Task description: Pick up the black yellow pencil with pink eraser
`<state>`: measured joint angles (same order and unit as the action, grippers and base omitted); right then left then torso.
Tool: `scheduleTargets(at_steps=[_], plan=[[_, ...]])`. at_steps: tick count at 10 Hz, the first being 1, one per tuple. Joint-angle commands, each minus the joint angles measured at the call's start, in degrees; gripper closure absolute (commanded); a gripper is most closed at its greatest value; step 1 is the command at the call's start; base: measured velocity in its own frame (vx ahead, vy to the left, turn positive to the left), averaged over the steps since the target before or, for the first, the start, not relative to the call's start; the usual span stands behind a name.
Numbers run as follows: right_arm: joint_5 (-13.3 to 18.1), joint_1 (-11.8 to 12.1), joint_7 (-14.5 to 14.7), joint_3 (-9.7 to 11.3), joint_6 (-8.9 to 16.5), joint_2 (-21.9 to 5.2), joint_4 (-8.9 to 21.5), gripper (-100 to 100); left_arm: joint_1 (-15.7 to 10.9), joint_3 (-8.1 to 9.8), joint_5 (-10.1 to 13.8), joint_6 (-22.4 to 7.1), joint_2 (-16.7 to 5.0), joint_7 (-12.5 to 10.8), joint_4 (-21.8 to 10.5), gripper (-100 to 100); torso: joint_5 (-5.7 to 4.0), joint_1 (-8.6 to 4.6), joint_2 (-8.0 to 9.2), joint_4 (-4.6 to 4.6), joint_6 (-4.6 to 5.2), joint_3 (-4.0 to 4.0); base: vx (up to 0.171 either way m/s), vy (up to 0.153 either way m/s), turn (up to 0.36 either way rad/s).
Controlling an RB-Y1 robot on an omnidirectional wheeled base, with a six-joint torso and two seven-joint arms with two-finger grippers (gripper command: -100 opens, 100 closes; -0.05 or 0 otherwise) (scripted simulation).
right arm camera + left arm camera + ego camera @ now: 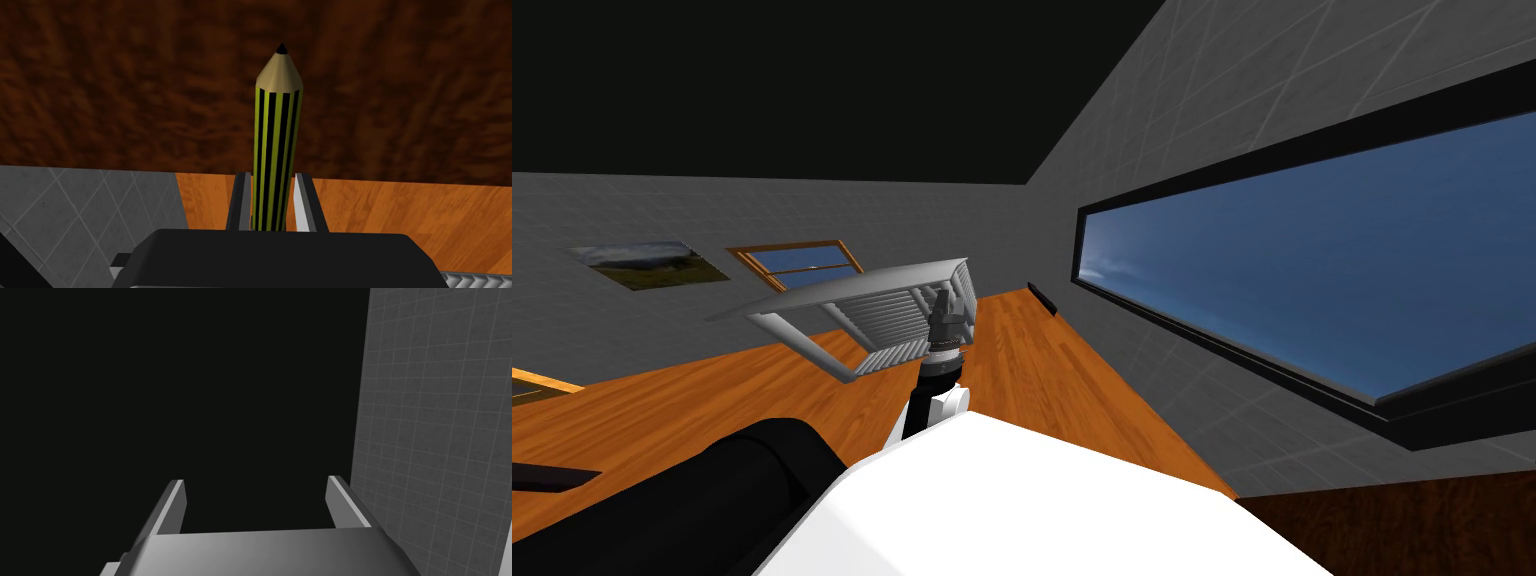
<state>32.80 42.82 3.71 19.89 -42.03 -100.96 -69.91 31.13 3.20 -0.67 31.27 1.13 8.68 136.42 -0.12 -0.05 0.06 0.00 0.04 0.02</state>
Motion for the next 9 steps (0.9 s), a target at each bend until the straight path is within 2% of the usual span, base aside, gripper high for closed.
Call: scheduleTargets(at_steps=[1,2,3,4,5,8,9], plan=[[0.0,0.0,0.0,0.0,0.0,0.0,0.0,100,0.0,0.0,0.0,0.0,0.0,0.0,0.0,0,0.0,0.0,0.0,0.0,0.0,0.0,0.0,0.0,0.0],[0.0,0.0,0.0,0.0,0.0,0.0,0.0,100,0.0,0.0,0.0,0.0,0.0,0.0,0.0,0,0.0,-0.02,-0.01,0.0,0.0,0.0,0.0,0.0,0.0],[0.0,0.0,0.0,0.0,0.0,0.0,0.0,0,0.0,0.0,0.0,0.0,0.0,0.0,0.0,0,0.0,-0.02,-0.01,0.0,0.0,0.0,0.0,0.0,0.0],[-0.1,-0.4,-0.8,-0.4,-0.9,-1.6,-0.4,100,0.0,0.0,0.0,0.0,0.0,0.0,0.0,0,0.0,-0.02,-0.01,0.0,0.0,0.0,-0.027,0.002,-0.099],[-0.5,-0.5,-1.2,-0.8,-1.6,-2.9,-0.6,100,0.0,0.0,0.0,0.0,0.0,0.0,0.0,0,0.02,0.0,0.08,0.01,0.04,0.04,-0.051,0.007,-0.113],[0.0,-0.9,-1.6,-0.6,-1.7,-2.6,-0.5,100,0.0,0.0,0.0,0.0,0.0,0.0,0.0,0,0.0,-0.01,0.06,0.02,0.01,0.04,-0.014,0.002,-0.008],[-0.1,-0.8,-1.5,-0.7,-1.7,-2.7,-0.6,0,0.0,0.0,0.0,0.0,0.0,0.0,0.0,0,0.0,-0.02,0.02,0.01,0.01,0.01,0.0,0.0,0.0]])
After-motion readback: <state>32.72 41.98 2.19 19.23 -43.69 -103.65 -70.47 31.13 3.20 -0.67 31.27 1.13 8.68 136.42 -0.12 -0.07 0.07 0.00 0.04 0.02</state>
